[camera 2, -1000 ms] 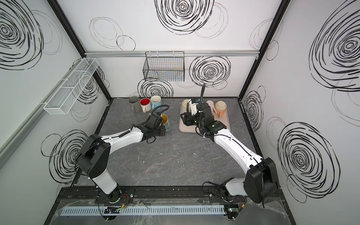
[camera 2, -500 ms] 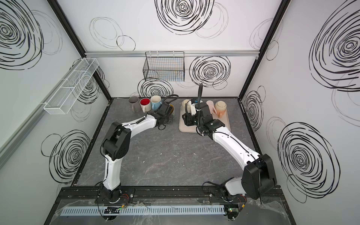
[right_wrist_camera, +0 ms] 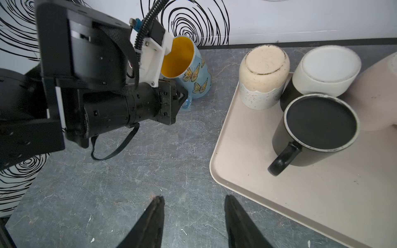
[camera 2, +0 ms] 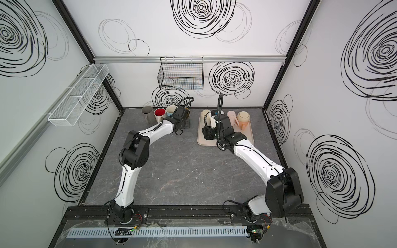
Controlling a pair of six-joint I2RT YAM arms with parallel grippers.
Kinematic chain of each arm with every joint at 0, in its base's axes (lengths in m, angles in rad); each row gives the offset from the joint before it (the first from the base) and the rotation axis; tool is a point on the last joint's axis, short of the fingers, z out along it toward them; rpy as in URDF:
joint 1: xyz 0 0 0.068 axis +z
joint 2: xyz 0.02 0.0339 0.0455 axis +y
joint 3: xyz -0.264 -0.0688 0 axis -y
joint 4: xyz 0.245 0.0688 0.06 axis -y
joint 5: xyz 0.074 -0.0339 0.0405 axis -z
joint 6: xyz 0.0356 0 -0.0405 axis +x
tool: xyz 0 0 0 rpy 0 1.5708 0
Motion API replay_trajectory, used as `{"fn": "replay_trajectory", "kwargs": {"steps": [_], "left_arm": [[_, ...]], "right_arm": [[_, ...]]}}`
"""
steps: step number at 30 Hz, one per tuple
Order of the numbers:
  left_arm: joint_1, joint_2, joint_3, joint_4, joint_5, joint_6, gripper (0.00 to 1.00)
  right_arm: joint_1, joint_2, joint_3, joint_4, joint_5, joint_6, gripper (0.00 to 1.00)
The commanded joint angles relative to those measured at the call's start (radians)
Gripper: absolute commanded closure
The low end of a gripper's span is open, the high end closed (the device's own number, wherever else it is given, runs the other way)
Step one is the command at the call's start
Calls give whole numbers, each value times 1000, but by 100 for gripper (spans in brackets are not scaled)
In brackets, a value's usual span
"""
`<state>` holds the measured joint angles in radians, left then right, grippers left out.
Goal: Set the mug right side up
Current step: 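Stand the butterfly mug upright by the light blue mug while the right gripper withdraws, then open and withdraw the left gripper while the right gripper moves over the black mug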
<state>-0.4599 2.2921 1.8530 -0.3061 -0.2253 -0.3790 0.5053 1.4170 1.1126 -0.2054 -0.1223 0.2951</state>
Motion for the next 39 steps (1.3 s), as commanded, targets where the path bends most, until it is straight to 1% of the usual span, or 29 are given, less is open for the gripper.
{"fn": "replay_trajectory", "kwargs": {"steps": [1,9,12,15,19,22,27,30,33,35,39], "left_arm": [[40,19,77,151,42,-18,97],[52,96,172,133,37,2,96],[56,111,190,135,32,17,90],[58,126,214,121,27,24,80],[58,136,230,98,17,26,71],[56,137,231,95,7,24,67],[56,133,229,82,10,21,67],[53,118,219,72,14,19,63],[50,80,191,73,15,23,57],[50,38,163,76,19,26,54],[47,-67,83,118,33,40,50]], "right_arm": [[-5,7,3,14,2,2,51],[-7,1,0,13,18,-5,51],[-7,0,-2,12,15,-5,51],[-8,-6,-6,10,18,-5,51],[-7,-12,-9,10,16,-5,51],[-7,-20,-17,14,17,-3,51],[-9,-30,-22,4,18,1,51],[-11,-36,-32,6,18,5,51],[-12,-41,-31,-11,41,13,51],[-20,-43,-25,-33,60,12,50],[-53,-45,-5,-100,122,19,48]]}}
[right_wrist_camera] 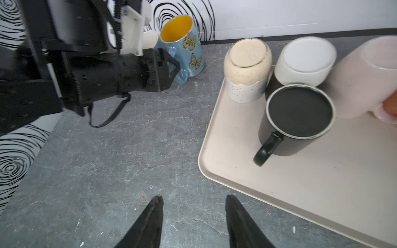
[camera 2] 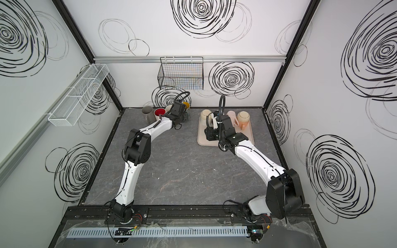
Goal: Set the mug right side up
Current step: 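Open and withdraw the left gripper while the right gripper moves over the black mug, then grasp the upside-down black mug on the tray with the right gripper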
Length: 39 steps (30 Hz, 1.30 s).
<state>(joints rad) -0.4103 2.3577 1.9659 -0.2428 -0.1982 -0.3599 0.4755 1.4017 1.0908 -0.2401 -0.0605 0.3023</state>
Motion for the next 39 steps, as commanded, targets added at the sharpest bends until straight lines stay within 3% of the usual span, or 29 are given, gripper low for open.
{"fn": "replay_trajectory", "kwargs": {"steps": [1,9,23,34,39], "left_arm": [[-4,-166,-60,68,9,23,50],[-17,-462,-375,220,15,18,48],[-128,-896,-992,374,-31,-58,44],[-303,-981,-1294,496,-60,-221,43],[-393,-923,-1282,503,-58,-258,44]], "right_arm": [[-38,-34,15,-75,66,16,47],[-145,-42,-3,-107,59,45,45],[-100,177,159,-206,37,64,43],[-70,419,411,-460,170,72,38],[-86,486,456,-438,164,78,37]]}}
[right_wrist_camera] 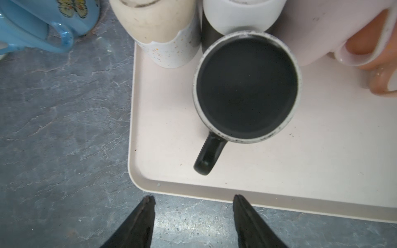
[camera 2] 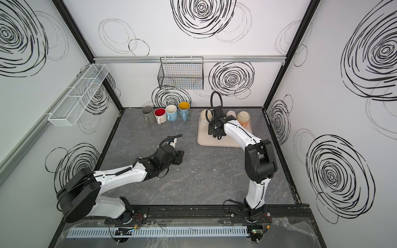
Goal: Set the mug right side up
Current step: 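Grasp the upside-down black mug on the tray with the right gripper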
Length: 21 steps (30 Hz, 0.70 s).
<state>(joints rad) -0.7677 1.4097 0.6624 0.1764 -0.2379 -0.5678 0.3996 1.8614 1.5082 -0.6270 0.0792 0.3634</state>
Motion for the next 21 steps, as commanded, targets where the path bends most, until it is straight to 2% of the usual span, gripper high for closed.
{"fn": "replay_trajectory", "kwargs": {"steps": [1,11,14,21], "left_arm": [[-49,38,32,76,-18,-49,44],[-73,48,77,36,-22,-25,44],[-73,44,85,21,-19,-19,43],[-78,106,140,31,3,-15,43]], "right_arm": [[-14,42,49,-51,24,20,37],[-50,183,148,-77,73,34,41],[-65,186,127,-55,68,18,50],[-72,116,30,-8,97,-57,80]]}}
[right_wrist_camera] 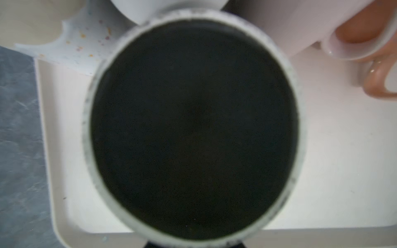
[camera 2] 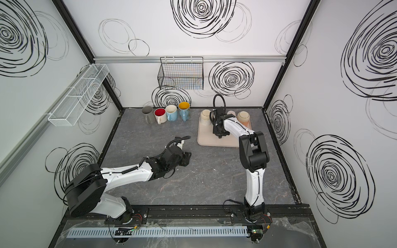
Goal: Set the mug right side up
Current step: 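Grasp the upside-down black mug on the tray with the right gripper, then lift the black mug toward the left gripper while the left gripper approaches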
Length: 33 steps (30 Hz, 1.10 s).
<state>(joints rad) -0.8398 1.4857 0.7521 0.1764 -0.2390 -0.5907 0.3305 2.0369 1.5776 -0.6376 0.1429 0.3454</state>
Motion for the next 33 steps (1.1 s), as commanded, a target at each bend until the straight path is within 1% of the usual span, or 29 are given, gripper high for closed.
{"fn": "replay_trajectory", "kwargs": {"steps": [1,6,9,13,19,25,29,33], "left_arm": [[-9,45,62,36,10,8,43],[-34,130,155,31,36,14,44],[-52,169,201,31,43,20,44],[-61,205,239,37,45,17,44],[-69,219,263,53,62,5,44],[-74,171,250,77,62,9,44],[-76,116,240,58,23,48,44],[-69,39,213,48,-14,95,43]], "right_arm": [[-4,-70,-53,6,41,-50,83],[0,-148,-141,27,67,-133,100],[10,-210,-210,57,89,-171,100],[20,-305,-297,108,81,-212,100],[13,-472,-429,222,-10,-222,100],[3,-610,-507,307,-99,-209,100],[4,-713,-557,389,-188,-211,100],[3,-825,-619,497,-238,-222,100]]}}
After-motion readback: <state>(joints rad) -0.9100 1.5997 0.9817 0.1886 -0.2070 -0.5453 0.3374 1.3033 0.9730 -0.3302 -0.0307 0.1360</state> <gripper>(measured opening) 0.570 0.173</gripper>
